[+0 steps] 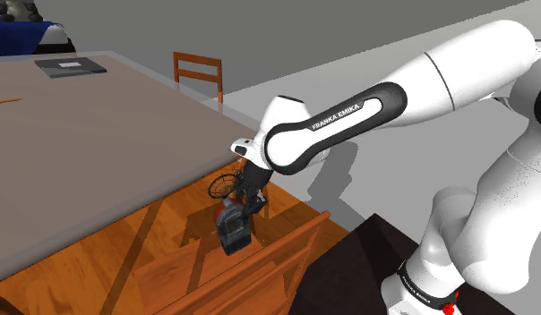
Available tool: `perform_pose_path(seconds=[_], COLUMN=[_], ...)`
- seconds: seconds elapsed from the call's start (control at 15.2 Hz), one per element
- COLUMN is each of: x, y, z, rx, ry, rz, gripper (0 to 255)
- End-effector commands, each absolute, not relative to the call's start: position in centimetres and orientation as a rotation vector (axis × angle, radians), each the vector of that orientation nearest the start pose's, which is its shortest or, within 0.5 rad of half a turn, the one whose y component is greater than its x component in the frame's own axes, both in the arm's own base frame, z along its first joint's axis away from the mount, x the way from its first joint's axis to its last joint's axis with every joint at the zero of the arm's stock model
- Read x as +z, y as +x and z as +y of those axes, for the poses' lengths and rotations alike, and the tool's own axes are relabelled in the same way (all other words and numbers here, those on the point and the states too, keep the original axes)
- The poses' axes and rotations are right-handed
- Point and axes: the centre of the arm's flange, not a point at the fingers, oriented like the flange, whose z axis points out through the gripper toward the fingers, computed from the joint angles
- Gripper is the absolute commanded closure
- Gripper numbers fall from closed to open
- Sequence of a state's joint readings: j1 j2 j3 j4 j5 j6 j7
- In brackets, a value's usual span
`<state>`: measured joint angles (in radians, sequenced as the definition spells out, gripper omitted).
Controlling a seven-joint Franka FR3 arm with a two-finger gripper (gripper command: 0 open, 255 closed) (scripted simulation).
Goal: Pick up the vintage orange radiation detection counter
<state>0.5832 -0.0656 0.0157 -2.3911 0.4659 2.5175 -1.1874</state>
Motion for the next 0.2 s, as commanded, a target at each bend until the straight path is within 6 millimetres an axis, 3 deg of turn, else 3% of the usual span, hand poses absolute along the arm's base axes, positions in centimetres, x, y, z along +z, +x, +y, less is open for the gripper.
perform_pose_path(seconds=[0.0, 0.13], x=[37.26, 37.34], y=[41.81, 41.81], z=[28.12, 28.12], rx=[-0.391, -0.391], ry=[-2.172, -2.172], rz=[-1.889, -1.889], gripper=[255, 255])
